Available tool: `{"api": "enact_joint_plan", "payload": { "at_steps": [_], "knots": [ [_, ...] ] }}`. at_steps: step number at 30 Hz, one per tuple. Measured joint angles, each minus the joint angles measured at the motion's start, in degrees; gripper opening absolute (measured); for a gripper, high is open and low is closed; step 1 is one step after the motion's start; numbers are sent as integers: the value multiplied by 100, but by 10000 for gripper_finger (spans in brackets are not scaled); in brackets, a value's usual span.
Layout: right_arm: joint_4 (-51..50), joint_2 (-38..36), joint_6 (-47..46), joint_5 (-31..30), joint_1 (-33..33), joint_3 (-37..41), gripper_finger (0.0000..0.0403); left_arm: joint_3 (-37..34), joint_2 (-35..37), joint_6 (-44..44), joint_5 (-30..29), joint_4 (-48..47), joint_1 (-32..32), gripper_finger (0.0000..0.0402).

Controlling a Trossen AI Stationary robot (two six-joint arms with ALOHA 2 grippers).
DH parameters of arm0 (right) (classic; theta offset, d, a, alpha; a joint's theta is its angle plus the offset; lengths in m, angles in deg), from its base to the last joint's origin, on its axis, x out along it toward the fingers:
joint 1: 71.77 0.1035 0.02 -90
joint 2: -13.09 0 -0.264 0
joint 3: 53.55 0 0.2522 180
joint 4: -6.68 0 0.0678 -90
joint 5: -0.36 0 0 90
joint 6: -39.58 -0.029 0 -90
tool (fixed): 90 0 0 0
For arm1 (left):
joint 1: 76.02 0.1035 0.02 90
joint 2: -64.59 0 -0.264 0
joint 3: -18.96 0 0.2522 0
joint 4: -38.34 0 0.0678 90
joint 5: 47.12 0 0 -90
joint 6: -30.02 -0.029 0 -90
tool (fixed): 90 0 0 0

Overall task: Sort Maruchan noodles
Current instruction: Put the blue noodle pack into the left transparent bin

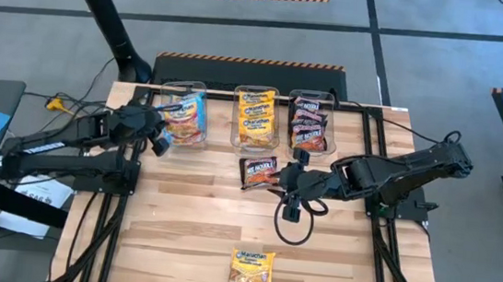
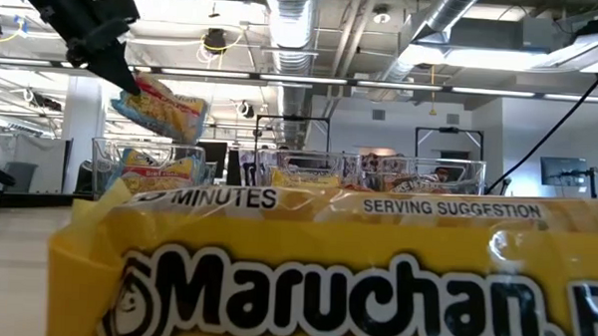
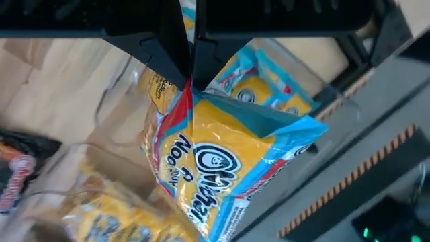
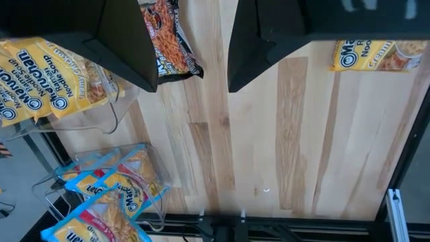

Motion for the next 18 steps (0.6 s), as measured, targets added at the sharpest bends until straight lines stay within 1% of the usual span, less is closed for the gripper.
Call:
{"api": "enact_joint_plan", "payload": {
  "at_steps": [2,5,7,13,18],
  "knots": [
    [2,0,0,0,0,0,203,0,-95,152,27,-69,130,0],
    [0,0,0,-2,0,0,203,2,-323,376,352,-41,272,0],
    [0,0,2,-2,0,0,203,2,-506,561,452,-31,337,0],
    [-2,0,23,-2,0,0,203,2,-1033,767,491,-12,389,0],
    [-26,0,63,-2,0,0,203,2,-1266,958,455,-69,392,0]
  ]
}}
